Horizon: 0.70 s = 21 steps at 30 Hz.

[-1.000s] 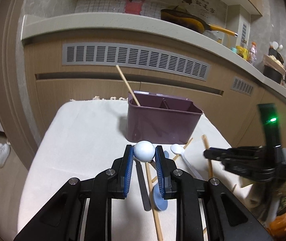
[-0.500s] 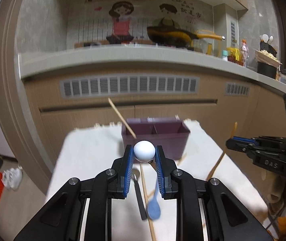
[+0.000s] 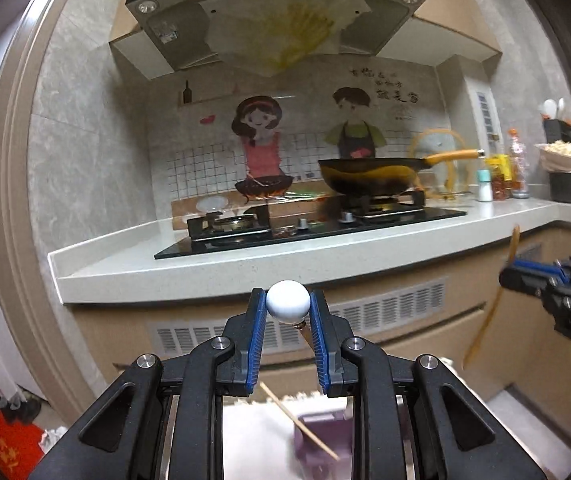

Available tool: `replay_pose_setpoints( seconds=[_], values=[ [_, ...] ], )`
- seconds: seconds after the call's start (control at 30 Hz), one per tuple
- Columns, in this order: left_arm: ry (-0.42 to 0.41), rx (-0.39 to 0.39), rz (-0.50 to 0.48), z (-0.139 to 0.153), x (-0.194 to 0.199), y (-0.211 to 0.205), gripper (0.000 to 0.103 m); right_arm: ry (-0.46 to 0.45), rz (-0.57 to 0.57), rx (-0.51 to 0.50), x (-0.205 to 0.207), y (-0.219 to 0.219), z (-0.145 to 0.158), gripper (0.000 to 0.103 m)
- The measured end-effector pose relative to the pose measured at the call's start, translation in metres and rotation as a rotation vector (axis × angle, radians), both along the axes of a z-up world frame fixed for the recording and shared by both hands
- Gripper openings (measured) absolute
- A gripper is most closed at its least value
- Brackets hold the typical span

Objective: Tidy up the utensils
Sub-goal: 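Lift the white-ball spoon and wooden spoon up over the purple caddy, then drop both spoons into the purple caddy by opening both grippers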

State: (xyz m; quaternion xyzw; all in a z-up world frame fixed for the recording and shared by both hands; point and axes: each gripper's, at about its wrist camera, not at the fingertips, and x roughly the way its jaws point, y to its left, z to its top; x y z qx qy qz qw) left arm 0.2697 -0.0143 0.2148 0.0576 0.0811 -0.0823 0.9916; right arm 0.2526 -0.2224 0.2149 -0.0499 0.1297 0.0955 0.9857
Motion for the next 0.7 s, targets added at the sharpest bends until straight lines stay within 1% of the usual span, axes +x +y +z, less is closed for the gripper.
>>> replay_pose_setpoints(
  seconds=[0.1, 0.2, 0.23, 0.3, 0.33, 0.4, 0.5, 0.57, 0.6, 0.63, 0.67, 0.7],
  values=[
    [0.081, -0.003, -0.015, -0.025, 0.042, -0.009, 0.023, 0.054, 0.005, -0.003, 0.028, 0.001, -0.020, 0.011],
    [0.160, -0.001, -0.016, -0.056, 0.069, -0.016, 0.023, 0.143, 0.013, 0.002, 0.058, 0.003, -0.056, 0.011],
    [0.193, 0.001, -0.018, -0.070, 0.080, -0.018, 0.023, 0.183, 0.018, 0.000, 0.069, 0.004, -0.072, 0.011],
    [0.270, 0.007, -0.022, -0.101, 0.100, -0.023, 0.023, 0.239, 0.018, -0.003, 0.083, 0.005, -0.094, 0.011],
    [0.309, 0.009, -0.027, -0.115, 0.107, -0.025, 0.023, 0.279, 0.021, -0.003, 0.092, 0.006, -0.110, 0.011],
    [0.380, 0.009, -0.035, -0.140, 0.118, -0.026, 0.023, 0.335, 0.026, -0.002, 0.101, 0.005, -0.130, 0.011],
    [0.460, 0.005, -0.051, -0.172, 0.125, -0.029, 0.023, 0.403, 0.024, -0.010, 0.112, 0.005, -0.158, 0.011],
    [0.489, -0.007, -0.059, -0.183, 0.123, -0.029, 0.024, 0.437, 0.033, -0.017, 0.116, 0.005, -0.172, 0.012],
    [0.492, -0.013, -0.055, -0.186, 0.122, -0.027, 0.027, 0.446, 0.037, -0.019, 0.116, 0.005, -0.176, 0.013],
    [0.489, -0.021, -0.053, -0.187, 0.118, -0.026, 0.027, 0.460, 0.045, -0.022, 0.116, 0.006, -0.181, 0.016],
    [0.489, -0.033, -0.055, -0.187, 0.116, -0.024, 0.027, 0.468, 0.048, -0.028, 0.115, 0.006, -0.184, 0.024],
    [0.489, -0.050, -0.057, -0.186, 0.114, -0.021, 0.028, 0.468, 0.045, -0.035, 0.115, 0.007, -0.186, 0.027]
  ],
)
